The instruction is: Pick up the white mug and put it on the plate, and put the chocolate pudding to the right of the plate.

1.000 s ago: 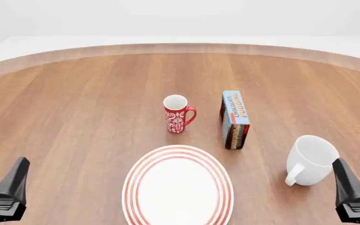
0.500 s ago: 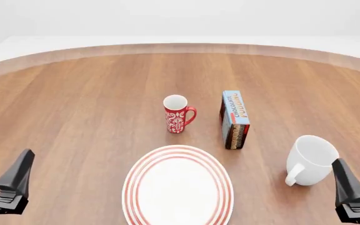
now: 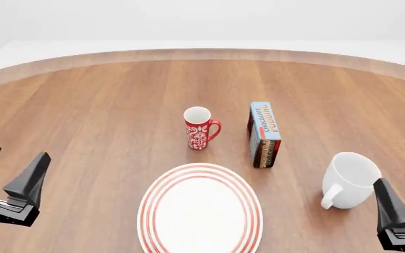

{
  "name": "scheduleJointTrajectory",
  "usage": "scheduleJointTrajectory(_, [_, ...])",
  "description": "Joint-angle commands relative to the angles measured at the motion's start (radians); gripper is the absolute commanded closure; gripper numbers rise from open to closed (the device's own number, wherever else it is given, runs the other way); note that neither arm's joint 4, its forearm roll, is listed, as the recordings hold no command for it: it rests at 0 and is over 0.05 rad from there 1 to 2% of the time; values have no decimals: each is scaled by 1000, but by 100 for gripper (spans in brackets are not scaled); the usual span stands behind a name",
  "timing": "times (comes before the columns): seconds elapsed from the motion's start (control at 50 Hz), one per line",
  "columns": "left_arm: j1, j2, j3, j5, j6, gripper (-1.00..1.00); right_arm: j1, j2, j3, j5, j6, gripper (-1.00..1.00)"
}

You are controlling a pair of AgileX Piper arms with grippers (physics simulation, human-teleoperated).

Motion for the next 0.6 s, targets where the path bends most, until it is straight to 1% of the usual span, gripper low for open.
scheduleJointTrajectory(0.02, [-53, 65, -42, -31, 32, -100, -1, 0, 0, 1, 0, -100])
scheduleJointTrajectory(0.6, [-167, 157, -84, -86, 59, -100, -2, 0, -1, 1, -1, -100])
